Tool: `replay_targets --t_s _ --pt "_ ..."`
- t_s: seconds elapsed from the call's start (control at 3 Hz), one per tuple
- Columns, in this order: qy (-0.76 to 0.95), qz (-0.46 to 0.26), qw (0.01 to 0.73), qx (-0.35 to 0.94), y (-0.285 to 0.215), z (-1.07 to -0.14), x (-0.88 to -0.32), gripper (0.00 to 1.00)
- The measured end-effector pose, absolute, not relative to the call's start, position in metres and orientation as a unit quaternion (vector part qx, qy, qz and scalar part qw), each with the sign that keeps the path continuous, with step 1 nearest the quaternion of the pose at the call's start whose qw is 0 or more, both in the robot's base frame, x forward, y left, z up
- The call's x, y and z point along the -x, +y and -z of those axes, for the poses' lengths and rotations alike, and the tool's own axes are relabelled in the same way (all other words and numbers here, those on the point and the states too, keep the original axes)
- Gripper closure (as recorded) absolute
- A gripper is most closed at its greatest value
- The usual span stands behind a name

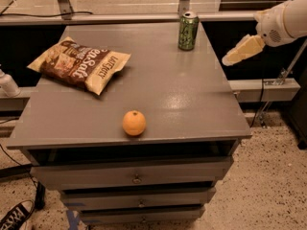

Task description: Move green can near brown chip bag

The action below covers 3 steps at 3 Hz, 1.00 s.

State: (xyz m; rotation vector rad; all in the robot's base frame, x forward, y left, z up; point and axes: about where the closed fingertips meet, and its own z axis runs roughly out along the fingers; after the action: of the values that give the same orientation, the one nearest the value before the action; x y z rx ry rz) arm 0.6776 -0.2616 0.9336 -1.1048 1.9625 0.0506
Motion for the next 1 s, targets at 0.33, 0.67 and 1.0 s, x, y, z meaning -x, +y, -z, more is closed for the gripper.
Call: replay_targets --t_s 0.33,0.67,1.0 --pt "0.781 -0.087 0.482 0.386 -0.262 -0.928 -0.723 0.00" --pt "0.768 -0.153 0.520 0.341 -0.250 -0.919 -0.760 0.00" --pt "0.757 -0.199 0.534 0.318 -0.228 -0.904 -0.785 0.00"
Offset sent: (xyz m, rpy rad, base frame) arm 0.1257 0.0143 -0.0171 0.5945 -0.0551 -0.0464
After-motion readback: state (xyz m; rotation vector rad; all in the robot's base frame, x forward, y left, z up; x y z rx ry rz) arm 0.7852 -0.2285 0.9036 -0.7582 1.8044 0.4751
